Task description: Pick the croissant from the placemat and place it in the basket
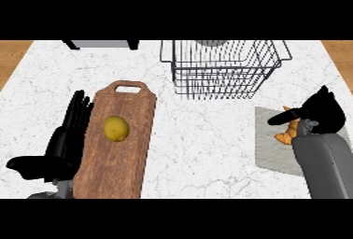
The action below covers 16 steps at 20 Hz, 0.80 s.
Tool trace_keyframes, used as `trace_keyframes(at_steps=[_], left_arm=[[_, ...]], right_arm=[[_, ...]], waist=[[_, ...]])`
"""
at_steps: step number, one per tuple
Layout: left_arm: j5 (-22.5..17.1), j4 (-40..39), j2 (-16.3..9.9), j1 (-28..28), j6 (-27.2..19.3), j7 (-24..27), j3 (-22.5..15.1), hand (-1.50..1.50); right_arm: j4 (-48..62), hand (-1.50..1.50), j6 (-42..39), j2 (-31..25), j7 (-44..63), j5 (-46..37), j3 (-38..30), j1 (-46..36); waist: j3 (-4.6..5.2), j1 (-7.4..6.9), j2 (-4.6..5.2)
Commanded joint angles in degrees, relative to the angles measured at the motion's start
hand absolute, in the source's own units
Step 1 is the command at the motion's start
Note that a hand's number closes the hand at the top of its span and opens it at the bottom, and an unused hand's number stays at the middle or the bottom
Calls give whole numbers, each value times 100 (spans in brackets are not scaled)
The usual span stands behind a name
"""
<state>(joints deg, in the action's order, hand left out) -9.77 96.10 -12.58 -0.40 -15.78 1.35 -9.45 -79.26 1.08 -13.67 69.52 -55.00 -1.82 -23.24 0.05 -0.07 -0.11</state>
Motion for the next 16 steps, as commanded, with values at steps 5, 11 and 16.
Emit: trace_keyframes(at_steps=[5, 11, 16], left_arm=[[119, 184, 78, -123, -137, -356, 56, 0], [14, -217, 48, -369, 147, -180, 307, 0], [69, 69, 100, -55, 261, -159, 246, 0]], right_arm=[[64, -150, -418, 184, 744, -117, -540, -42], [396, -150, -22, 506, 395, -384, -764, 137], [819, -150, 165, 765, 195, -582, -860, -74]], waist=[[-3, 18, -3], [-4, 14, 12], [-4, -23, 15]])
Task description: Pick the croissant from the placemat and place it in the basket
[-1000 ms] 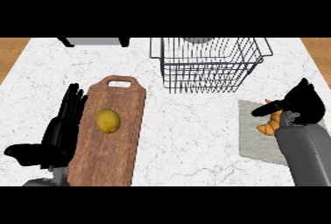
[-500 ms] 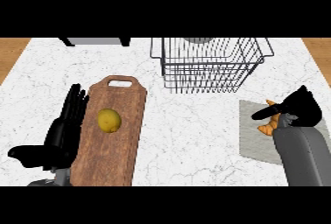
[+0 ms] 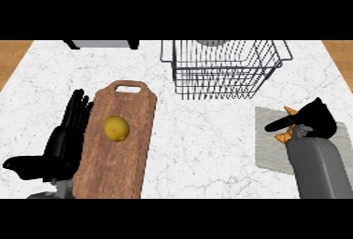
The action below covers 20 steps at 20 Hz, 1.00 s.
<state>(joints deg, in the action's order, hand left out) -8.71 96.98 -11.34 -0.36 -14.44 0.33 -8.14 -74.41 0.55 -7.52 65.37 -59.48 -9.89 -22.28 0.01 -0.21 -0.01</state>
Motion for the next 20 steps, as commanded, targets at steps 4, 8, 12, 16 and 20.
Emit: trace_keyframes(at_steps=[4, 8, 12, 16, 20], left_arm=[[4, 162, -12, 141, 167, -109, 107, 0], [68, -78, 146, -19, 173, -4, 152, 0], [24, -169, 162, 8, 304, 137, 262, 0], [443, 139, 463, -70, -36, -269, -113, 0], [346, -179, 370, -162, 218, -71, 190, 0]], right_arm=[[423, -150, 241, 181, 472, -220, -253, -129], [212, -150, 118, 328, 550, -229, -312, -148], [976, -150, 471, 162, 0, -152, -658, -222], [324, -150, 176, 181, 47, -142, -566, 145], [1015, 150, 616, 391, -102, -208, -539, -20]], waist=[[-2, -20, 3], [-1, 1, 0], [-2, -14, 11], [-1, 24, -5], [-2, 1, 6]])
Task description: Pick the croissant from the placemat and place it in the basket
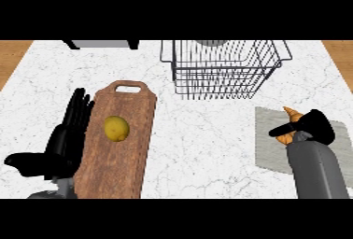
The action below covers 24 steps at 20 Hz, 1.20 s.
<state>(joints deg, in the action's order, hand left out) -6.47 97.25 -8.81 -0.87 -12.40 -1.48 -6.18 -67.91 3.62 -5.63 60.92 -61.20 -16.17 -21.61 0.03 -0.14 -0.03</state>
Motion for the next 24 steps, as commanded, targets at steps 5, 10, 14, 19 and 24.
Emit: trace_keyframes(at_steps=[5, 10, 14, 19, 24], left_arm=[[168, -72, 106, -130, 22, 31, 102, 0], [-91, -217, -8, 165, 422, 307, 388, 0], [339, -109, 357, 46, 95, 140, 3, 0], [90, -239, 220, -319, 604, 195, -190, 0], [169, -442, 335, -459, 591, 175, -332, 0]], right_arm=[[810, 150, -227, -319, -372, 252, 62, -189], [1067, 150, 24, -152, -195, 18, 331, -296], [1030, 150, -112, -274, -112, -73, 501, -534], [982, 150, -718, 542, -1499, -96, 2896, -1019], [788, 150, -581, 550, -1769, 144, 4358, -1292]], waist=[[-5, -14, 8], [-4, -27, 10], [-4, -22, 6], [-29, -1092, 149], [-28, -1211, 178]])
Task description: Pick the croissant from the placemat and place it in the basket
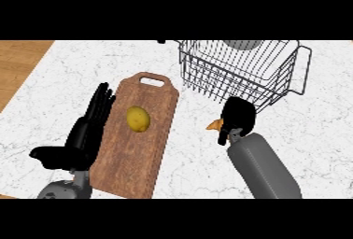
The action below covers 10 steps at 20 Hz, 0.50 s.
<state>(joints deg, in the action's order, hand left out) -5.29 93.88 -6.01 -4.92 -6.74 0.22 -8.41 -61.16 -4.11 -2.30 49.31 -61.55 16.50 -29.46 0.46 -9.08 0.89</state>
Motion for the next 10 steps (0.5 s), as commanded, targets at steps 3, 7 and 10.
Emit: trace_keyframes(at_steps=[3, 7, 10], left_arm=[[58, -34, 80, -155, 23, -109, -162, 0], [98, -216, 112, -101, -82, 22, -59, 0], [144, -219, 124, -300, -223, -102, 40, 0]], right_arm=[[-99, 150, 598, 223, -355, 433, 1773, -636], [-751, 150, 1790, 230, -224, 1189, 2570, -583], [-1231, 150, 2579, 230, 21, 1567, 2864, -902]], waist=[[-72, -211, 48], [-67, -9, 20], [-64, 157, -17]])
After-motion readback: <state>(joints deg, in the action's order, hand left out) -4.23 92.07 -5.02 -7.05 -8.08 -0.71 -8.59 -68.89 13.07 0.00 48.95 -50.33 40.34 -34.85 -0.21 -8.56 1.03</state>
